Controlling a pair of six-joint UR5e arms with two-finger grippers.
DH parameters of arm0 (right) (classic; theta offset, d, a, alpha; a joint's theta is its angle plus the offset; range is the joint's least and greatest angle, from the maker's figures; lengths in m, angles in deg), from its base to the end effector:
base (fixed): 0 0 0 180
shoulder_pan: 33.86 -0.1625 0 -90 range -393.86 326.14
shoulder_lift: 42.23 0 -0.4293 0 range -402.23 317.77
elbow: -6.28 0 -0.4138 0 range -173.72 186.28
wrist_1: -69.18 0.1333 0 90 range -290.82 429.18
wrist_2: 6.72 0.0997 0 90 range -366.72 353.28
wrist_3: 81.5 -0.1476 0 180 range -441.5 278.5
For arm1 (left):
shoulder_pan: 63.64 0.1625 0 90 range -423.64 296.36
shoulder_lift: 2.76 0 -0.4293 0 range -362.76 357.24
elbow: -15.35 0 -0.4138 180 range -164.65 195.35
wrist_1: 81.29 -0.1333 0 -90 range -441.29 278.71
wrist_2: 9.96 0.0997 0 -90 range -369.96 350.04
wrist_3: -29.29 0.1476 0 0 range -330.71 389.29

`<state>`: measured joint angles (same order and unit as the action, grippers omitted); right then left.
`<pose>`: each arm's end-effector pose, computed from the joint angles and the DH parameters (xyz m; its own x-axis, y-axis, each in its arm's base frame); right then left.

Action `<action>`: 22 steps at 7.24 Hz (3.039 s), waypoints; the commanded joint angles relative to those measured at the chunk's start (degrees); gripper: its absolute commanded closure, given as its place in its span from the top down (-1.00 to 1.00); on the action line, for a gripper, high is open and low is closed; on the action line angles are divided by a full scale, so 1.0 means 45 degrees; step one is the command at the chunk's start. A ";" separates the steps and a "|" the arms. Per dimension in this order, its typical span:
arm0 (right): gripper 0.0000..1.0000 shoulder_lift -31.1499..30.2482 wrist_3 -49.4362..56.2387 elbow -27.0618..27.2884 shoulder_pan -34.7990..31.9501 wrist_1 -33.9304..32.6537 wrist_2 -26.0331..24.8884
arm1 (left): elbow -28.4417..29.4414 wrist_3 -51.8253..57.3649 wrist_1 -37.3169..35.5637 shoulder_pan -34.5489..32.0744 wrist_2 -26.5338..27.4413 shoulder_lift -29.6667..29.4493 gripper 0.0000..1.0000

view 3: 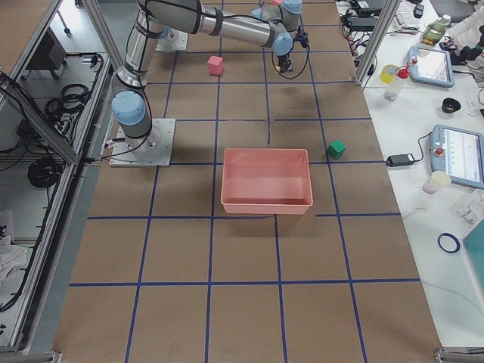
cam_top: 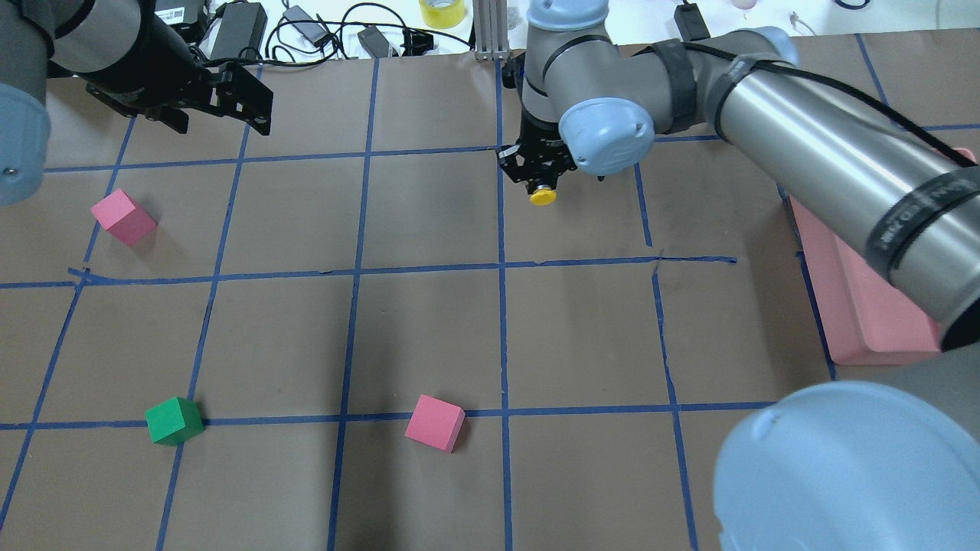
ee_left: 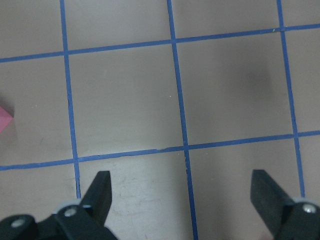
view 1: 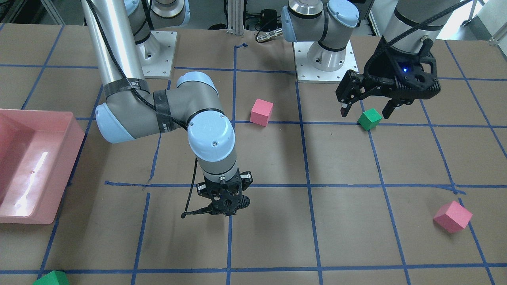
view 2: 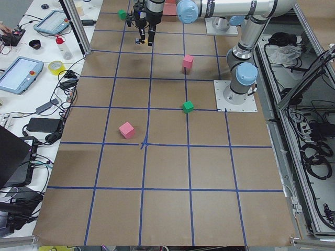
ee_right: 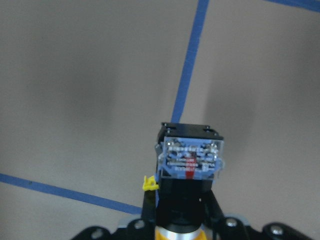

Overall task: Align button upright
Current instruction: 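Lift the switch out of the bin and carry it toward the table center, then lower the switch onto the table and open the right gripper, then raise the right gripper away while the left gripper reaches over the switch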

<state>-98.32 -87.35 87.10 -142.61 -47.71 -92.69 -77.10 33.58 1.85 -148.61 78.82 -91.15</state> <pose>0.3677 -0.6361 0.2023 -0.9716 -0.2250 -0.0737 -0.2233 0.9743 -0.0303 -0.0906 -0.5263 0.4493 -0.9999 -0.0111 0.0133 -0.0124 0.9943 -0.1062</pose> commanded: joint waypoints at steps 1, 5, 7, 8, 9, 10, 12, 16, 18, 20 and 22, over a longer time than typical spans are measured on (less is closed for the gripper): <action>-1.00 0.0917 -0.0475 -0.0185 -0.0208 -0.0955 0.0664 | 0.0133 -0.0153 0.0976 -0.0084 0.0427 -0.0103 1.00; -0.80 0.1194 -0.0341 -0.0031 -0.0208 -0.1056 0.0628 | 0.0329 -0.0191 0.0918 -0.0220 0.0291 -0.0435 1.00; -0.28 0.1252 -0.0302 -0.0030 -0.0208 -0.1076 0.0666 | 0.0348 -0.0288 0.0898 -0.0240 0.0290 -0.0455 1.00; 0.99 0.1233 0.0027 -0.0011 -0.0208 -0.1211 0.0706 | 0.0368 -0.0328 0.0917 -0.0259 0.0348 -0.0358 1.00; 1.00 0.1175 0.0011 -0.0010 -0.0189 -0.1212 0.0725 | 0.0368 -0.0348 0.0917 -0.0240 0.0329 -0.0415 1.00; 1.00 0.1059 -0.0028 -0.0010 -0.0208 -0.1212 0.0745 | 0.0368 -0.0348 0.0917 -0.0240 0.0290 -0.0435 1.00; 1.00 0.0378 -0.0163 0.0009 -0.0189 -0.1037 0.0726 | 0.0349 -0.0386 0.0898 -0.0259 0.0290 -0.0455 1.00; 1.00 -0.3230 0.0089 0.0555 0.0860 0.1400 0.0375 | -0.1614 -0.1866 -0.4355 -0.3318 0.0659 -0.0806 1.00; 1.00 -0.4658 0.1872 0.0576 0.2809 0.4065 0.0337 | -0.3083 -0.2239 -0.6301 -0.3754 0.0700 -0.0611 1.00; 1.00 -0.5308 0.2960 0.0576 0.4298 0.4861 0.0335 | -0.4294 -0.3855 -0.8587 -0.5096 0.1417 -0.0961 1.00; 1.00 -0.5427 0.2941 0.0595 0.4421 0.4842 0.0528 | -0.4923 -0.5398 -1.0147 -0.5882 0.2260 -0.1798 1.00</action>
<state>-122.28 -74.35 89.71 -123.40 -26.20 -90.96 -97.46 13.68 -38.84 -172.88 86.99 -96.97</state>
